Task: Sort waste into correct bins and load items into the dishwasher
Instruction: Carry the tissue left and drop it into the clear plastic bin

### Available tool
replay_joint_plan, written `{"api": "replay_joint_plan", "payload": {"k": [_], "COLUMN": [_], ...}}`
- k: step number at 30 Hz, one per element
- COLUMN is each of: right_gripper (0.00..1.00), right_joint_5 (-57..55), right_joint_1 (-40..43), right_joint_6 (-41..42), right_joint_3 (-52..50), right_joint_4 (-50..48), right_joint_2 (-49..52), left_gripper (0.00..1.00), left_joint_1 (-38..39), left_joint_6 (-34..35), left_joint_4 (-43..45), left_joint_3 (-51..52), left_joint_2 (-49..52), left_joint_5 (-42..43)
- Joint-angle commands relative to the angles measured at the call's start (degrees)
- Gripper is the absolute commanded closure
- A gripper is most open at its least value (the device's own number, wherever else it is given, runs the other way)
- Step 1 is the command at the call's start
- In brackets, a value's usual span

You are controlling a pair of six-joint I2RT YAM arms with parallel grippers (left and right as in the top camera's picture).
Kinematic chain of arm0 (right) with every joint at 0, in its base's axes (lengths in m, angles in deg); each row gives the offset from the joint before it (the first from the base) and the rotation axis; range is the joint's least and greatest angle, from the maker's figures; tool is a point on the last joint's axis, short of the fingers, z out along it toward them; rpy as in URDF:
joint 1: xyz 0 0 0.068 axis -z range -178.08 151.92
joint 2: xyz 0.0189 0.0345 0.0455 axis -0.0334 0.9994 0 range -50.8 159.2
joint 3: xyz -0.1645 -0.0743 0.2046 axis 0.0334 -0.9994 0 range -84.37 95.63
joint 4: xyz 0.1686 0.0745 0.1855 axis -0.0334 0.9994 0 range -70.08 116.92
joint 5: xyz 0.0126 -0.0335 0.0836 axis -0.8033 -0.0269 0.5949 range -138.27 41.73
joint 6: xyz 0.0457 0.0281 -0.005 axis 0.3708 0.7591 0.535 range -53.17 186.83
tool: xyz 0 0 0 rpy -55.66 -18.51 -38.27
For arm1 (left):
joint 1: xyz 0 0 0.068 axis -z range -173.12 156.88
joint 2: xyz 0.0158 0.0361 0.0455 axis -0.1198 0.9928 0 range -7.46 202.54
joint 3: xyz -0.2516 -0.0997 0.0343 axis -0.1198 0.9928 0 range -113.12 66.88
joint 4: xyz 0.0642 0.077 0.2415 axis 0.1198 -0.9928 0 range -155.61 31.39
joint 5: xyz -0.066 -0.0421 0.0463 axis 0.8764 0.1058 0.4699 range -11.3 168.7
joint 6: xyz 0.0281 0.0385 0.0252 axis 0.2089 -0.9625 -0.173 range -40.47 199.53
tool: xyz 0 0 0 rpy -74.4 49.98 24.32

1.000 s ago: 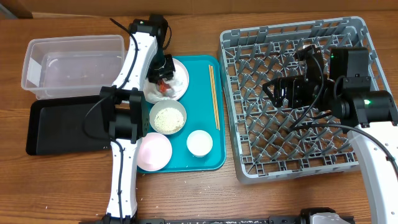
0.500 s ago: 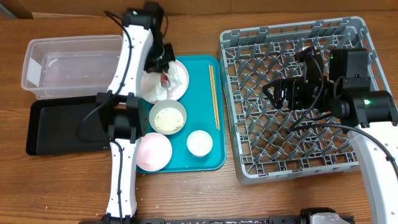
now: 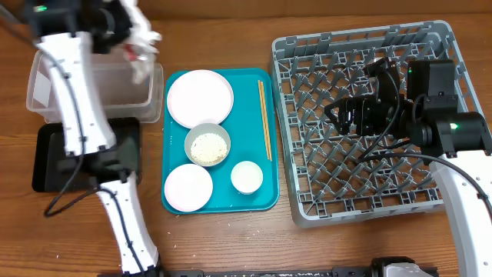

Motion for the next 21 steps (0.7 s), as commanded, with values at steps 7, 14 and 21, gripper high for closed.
{"api": "replay_joint_plan", "payload": {"k": [7,14,21], "right_gripper": [0.0,0.0,0.0], "right_joint_5": [0.52,0.52,0.5], "right_joint_1": [0.15,0.15,0.15], "right_joint_6": [0.17,1.7,1.68], "right_joint_3": [1.64,1.64,1.64], "right_joint_4": [-0.26,-0.28,-0.26], "right_joint_2": [0.02,0.07,0.07], "left_gripper": [0.96,0.71,0.21], "left_joint_1": [-7.78,-7.91,-7.91], "left_joint_6": [3.91,6.16,0.85], "left_joint_4": [2.47,3.93,1.7], "left_joint_3": [6.78,14.88,14.62], "left_joint_2": [2.89,3.17,1.6], "left_joint_5": [-14.6,-14.64,-11.61]}}
